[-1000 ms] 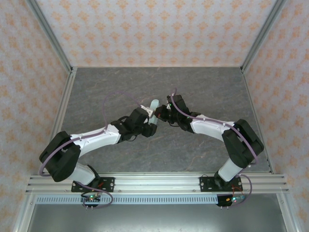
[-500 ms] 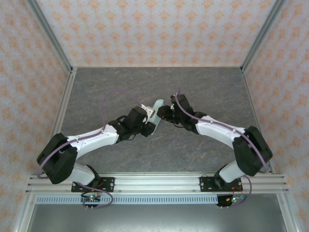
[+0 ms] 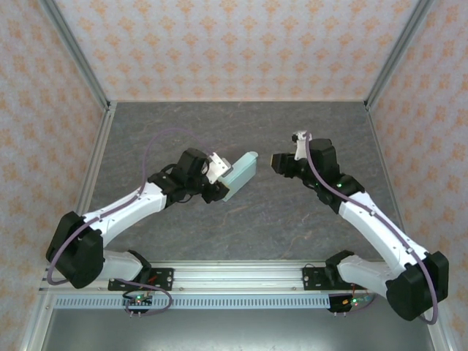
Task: Fold the paper box
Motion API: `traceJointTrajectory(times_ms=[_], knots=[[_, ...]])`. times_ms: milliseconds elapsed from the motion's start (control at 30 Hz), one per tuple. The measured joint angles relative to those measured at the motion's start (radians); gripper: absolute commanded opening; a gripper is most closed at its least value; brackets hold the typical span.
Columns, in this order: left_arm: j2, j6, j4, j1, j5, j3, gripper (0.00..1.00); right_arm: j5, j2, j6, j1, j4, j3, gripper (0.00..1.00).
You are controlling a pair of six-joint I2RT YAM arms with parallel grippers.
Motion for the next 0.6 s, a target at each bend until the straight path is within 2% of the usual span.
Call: traceJointTrajectory(times_ms=[233, 367, 600], knots=[[0.032, 0.28, -0.101, 0.07, 0.15, 0.025, 0.44, -0.032, -0.095, -0.157, -0.002, 0.146, -0.222, 0.47], [0.057, 0.412, -0.164, 0.116, 0.207, 0.044, 0.45, -0.019, -0.108, -0.21, 0.002, 0.164, -0.26, 0.48], [0.152, 0.572, -0.256, 0.156, 0.291, 0.138, 0.46, 0.093, -0.094, -0.305, 0.106, 0.239, -0.343, 0.49]])
